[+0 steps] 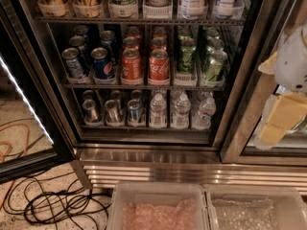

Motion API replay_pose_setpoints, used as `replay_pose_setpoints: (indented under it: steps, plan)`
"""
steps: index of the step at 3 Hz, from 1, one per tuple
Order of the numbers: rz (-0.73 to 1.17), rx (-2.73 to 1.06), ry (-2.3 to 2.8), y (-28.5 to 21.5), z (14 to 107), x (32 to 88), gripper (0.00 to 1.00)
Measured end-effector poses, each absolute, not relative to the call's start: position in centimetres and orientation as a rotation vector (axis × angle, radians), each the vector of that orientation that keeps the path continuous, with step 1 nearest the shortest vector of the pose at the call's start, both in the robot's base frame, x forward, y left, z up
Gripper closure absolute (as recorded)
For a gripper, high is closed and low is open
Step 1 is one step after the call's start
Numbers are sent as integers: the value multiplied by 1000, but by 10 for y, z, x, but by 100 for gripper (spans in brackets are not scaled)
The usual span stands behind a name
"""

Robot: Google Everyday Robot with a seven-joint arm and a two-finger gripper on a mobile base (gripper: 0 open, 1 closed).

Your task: Pick water bottle from bottom shelf of fridge

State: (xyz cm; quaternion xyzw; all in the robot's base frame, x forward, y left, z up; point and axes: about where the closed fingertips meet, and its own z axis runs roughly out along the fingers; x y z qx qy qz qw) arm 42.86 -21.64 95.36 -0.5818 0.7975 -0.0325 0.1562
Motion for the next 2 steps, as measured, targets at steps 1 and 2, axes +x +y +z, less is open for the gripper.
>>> replay_pose_setpoints:
  steps: [1,2]
  plan:
    - [-102,-1575,2384,-215,905,406,0]
    - [-34,-1554,2497,-215,839,382,0]
